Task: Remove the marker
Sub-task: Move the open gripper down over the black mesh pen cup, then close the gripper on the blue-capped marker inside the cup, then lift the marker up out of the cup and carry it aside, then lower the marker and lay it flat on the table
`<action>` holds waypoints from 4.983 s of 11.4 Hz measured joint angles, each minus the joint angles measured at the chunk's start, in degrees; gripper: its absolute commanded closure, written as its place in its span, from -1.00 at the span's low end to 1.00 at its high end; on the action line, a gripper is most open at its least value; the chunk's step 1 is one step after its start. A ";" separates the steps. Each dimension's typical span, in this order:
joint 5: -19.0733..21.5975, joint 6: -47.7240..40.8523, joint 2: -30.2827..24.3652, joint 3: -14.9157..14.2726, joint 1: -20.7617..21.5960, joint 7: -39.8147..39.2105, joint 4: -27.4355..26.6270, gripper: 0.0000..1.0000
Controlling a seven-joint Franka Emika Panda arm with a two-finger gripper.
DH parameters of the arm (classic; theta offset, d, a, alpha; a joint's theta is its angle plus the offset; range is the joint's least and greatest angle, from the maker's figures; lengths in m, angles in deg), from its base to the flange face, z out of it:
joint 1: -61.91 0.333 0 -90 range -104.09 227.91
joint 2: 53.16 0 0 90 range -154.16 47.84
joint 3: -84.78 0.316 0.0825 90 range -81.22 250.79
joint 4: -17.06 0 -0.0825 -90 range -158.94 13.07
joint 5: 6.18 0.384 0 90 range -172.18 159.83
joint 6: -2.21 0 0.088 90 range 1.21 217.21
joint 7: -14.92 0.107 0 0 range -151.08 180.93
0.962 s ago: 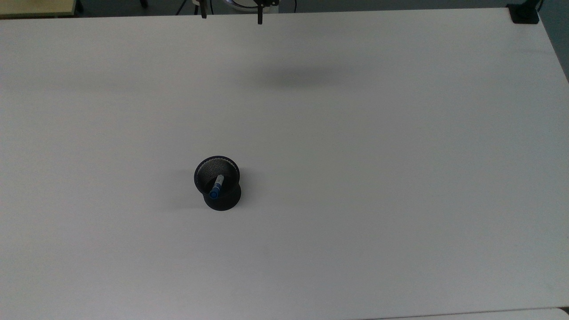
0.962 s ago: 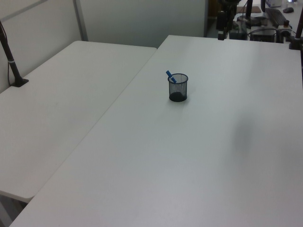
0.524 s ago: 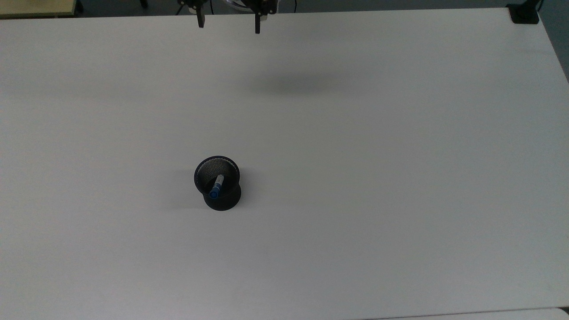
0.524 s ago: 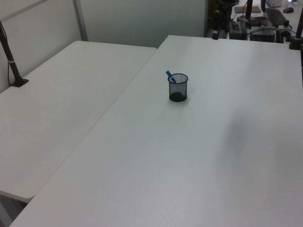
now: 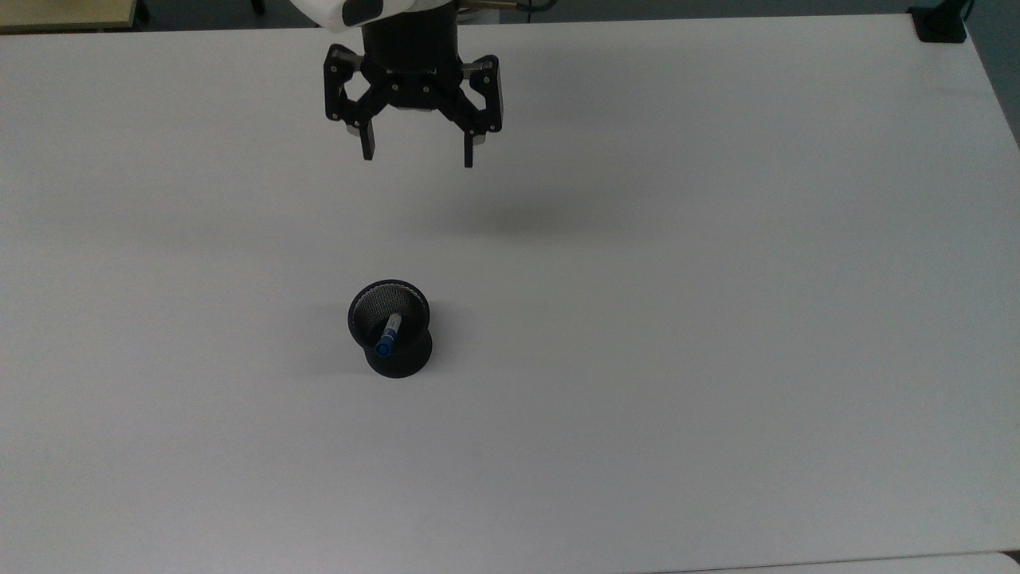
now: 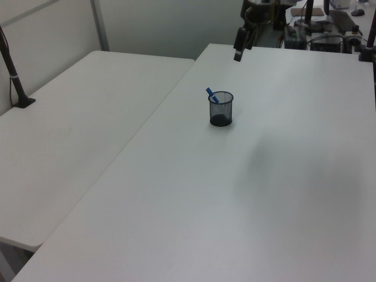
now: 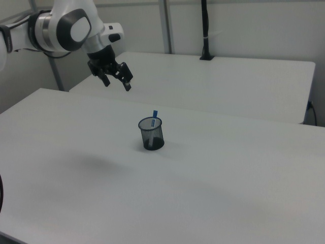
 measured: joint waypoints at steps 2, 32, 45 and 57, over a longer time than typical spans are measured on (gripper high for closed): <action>-0.44 6.58 2.47 -0.23 -0.34 0.23 -0.05 -1.00; -14.56 29.96 19.88 -0.39 -3.28 8.04 1.54 0.67; -8.67 7.44 13.51 0.91 6.90 16.08 6.09 0.65; -5.71 7.43 24.92 1.00 14.78 15.76 5.40 -0.17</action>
